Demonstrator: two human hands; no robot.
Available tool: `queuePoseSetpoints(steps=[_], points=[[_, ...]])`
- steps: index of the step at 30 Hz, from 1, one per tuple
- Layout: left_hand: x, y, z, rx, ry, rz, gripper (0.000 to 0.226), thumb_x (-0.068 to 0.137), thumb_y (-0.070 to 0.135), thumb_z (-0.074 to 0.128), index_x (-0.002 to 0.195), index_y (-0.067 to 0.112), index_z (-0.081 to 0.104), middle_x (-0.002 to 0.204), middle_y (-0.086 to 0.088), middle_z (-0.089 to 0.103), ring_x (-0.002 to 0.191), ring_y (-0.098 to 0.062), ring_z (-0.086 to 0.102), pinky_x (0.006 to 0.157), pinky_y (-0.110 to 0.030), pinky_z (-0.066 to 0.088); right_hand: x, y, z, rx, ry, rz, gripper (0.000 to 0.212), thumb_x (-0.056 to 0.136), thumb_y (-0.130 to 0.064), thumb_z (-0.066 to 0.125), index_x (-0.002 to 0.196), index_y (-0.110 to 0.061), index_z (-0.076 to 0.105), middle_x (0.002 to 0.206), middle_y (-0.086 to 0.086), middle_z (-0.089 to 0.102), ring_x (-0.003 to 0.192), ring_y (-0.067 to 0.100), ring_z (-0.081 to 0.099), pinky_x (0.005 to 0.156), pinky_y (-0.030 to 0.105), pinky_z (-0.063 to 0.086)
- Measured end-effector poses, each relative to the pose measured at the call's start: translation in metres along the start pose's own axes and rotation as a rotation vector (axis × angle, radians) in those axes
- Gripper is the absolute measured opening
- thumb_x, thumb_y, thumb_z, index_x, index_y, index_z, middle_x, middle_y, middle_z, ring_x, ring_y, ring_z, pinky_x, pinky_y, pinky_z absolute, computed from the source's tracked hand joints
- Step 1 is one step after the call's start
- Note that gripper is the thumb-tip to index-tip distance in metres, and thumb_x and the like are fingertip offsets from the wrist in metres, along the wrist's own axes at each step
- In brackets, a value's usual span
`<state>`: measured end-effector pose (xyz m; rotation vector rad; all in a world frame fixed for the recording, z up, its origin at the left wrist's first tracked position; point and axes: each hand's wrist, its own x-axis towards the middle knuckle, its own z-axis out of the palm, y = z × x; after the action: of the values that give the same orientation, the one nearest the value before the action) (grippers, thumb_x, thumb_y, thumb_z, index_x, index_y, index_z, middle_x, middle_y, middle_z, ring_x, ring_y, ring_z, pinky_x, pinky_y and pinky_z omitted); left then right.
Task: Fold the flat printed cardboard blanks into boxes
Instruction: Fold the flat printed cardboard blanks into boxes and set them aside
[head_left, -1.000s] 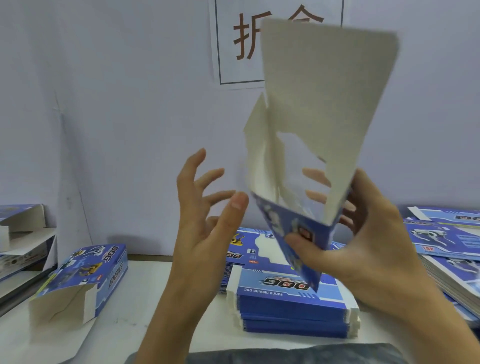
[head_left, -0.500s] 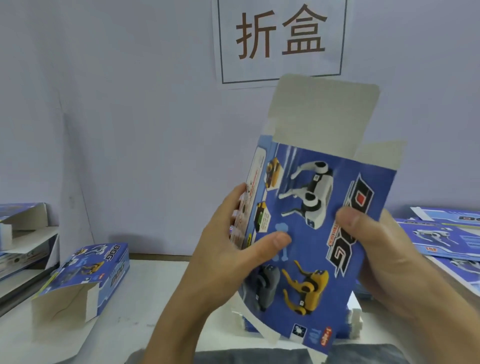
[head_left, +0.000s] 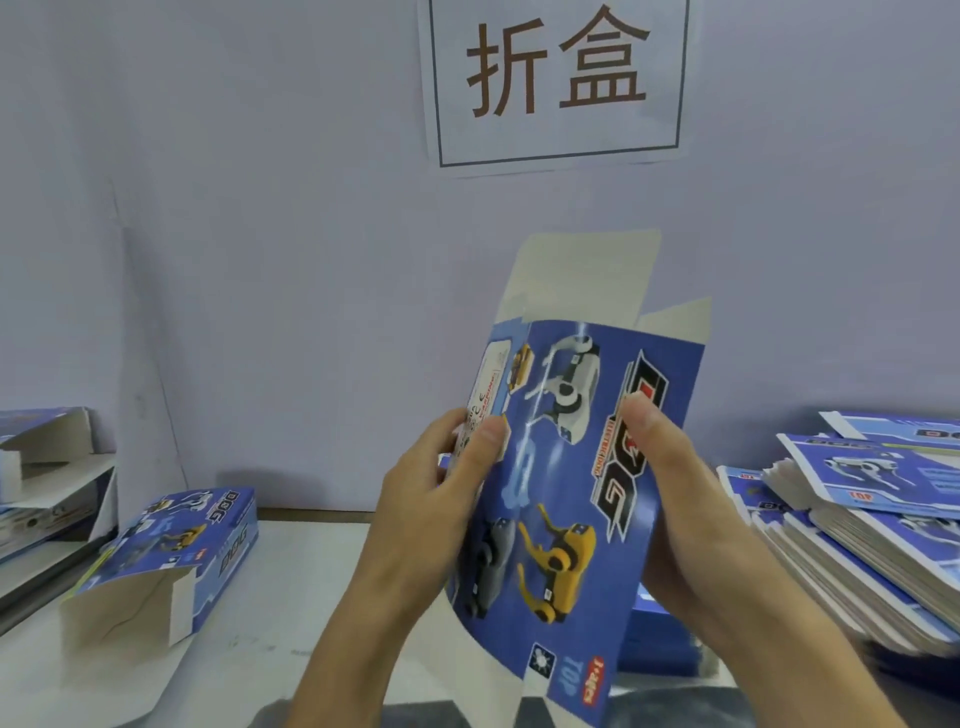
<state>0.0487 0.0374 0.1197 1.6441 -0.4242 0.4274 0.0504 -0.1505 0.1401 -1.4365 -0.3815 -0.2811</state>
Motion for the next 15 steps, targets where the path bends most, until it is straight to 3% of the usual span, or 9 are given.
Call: queuePoseSetpoints(steps=[1, 2, 3, 6, 8, 10, 13, 15], points=[[-0.001, 0.0, 0.001, -0.045, -0.03, -0.005, 0.041, 0.089, 0.064, 0.054, 0.106, 0.03, 0.071, 0.102, 0.01, 0.077, 0.094, -0.006, 0.073, 0.073, -0.014, 0.053, -0.003, 0.0, 0.009, -0.036, -0.006, 0.044, 0.031, 0.106, -0.009, 0.037, 0.08, -0.003, 0.053, 0.072, 0.013, 0.056, 0.094, 0.033, 0.065, 0.098, 0.031, 0.047], [-0.002, 0.001, 0.001, -0.08, -0.058, -0.005, 0.043, 0.087, 0.063, 0.055, 0.105, 0.028, 0.072, 0.101, 0.008, 0.077, 0.093, -0.01, 0.074, 0.074, -0.016, 0.054, 0.002, 0.005, 0.013, -0.013, 0.017, 0.034, 0.023, 0.101, -0.018, 0.05, 0.082, -0.01, 0.057, 0.067, 0.004, 0.066, 0.074, 0.02, 0.07, 0.079, 0.027, 0.057], [-0.002, 0.004, 0.0, -0.088, -0.084, 0.006, 0.042, 0.083, 0.064, 0.057, 0.102, 0.03, 0.073, 0.097, 0.009, 0.077, 0.09, -0.009, 0.073, 0.074, -0.017, 0.054, 0.004, 0.007, 0.018, -0.001, 0.084, -0.013, 0.013, 0.095, -0.028, 0.061, 0.09, -0.016, 0.063, 0.07, 0.0, 0.073, 0.068, 0.011, 0.072, 0.068, 0.026, 0.06], [-0.004, 0.008, 0.003, -0.019, -0.147, 0.012, 0.051, 0.072, 0.065, 0.07, 0.111, 0.033, 0.066, 0.095, 0.013, 0.077, 0.087, -0.008, 0.074, 0.073, -0.02, 0.057, 0.0, 0.025, 0.007, 0.092, 0.101, -0.135, 0.044, 0.076, -0.056, 0.078, 0.106, -0.025, 0.068, 0.092, -0.001, 0.078, 0.08, 0.016, 0.076, 0.061, 0.027, 0.06], [-0.005, 0.011, 0.008, -0.009, -0.121, 0.001, 0.055, 0.072, 0.06, 0.078, 0.112, 0.027, 0.063, 0.075, 0.015, 0.075, 0.065, -0.002, 0.071, 0.058, -0.013, 0.053, 0.001, 0.024, 0.005, 0.129, 0.064, -0.098, 0.065, 0.064, -0.069, 0.081, 0.113, -0.03, 0.066, 0.104, 0.004, 0.077, 0.088, 0.026, 0.076, 0.062, 0.031, 0.061], [-0.004, 0.014, 0.009, 0.041, -0.043, 0.024, 0.047, 0.067, 0.054, 0.073, 0.101, 0.023, 0.064, 0.057, 0.015, 0.067, 0.048, -0.001, 0.064, 0.049, -0.011, 0.047, 0.0, 0.023, 0.004, 0.142, 0.074, -0.086, 0.065, 0.062, -0.071, 0.08, 0.113, -0.033, 0.064, 0.106, 0.003, 0.076, 0.089, 0.027, 0.076, 0.061, 0.033, 0.061], [-0.001, 0.012, 0.01, 0.11, 0.054, 0.065, 0.035, 0.073, 0.055, 0.074, 0.081, 0.022, 0.064, 0.053, 0.012, 0.065, 0.045, -0.004, 0.061, 0.049, -0.016, 0.046, -0.004, 0.023, 0.008, 0.12, 0.032, -0.072, 0.064, 0.065, -0.068, 0.078, 0.119, -0.041, 0.058, 0.109, -0.006, 0.075, 0.091, 0.021, 0.076, 0.064, 0.034, 0.062], [0.0, 0.009, 0.013, 0.078, 0.143, 0.063, 0.038, 0.075, 0.057, 0.073, 0.082, 0.02, 0.067, 0.056, 0.009, 0.067, 0.046, -0.006, 0.061, 0.048, -0.018, 0.047, -0.006, 0.024, 0.014, 0.046, -0.034, -0.076, 0.07, 0.063, -0.068, 0.078, 0.125, -0.051, 0.049, 0.109, -0.022, 0.072, 0.095, 0.007, 0.073, 0.066, 0.026, 0.061]])
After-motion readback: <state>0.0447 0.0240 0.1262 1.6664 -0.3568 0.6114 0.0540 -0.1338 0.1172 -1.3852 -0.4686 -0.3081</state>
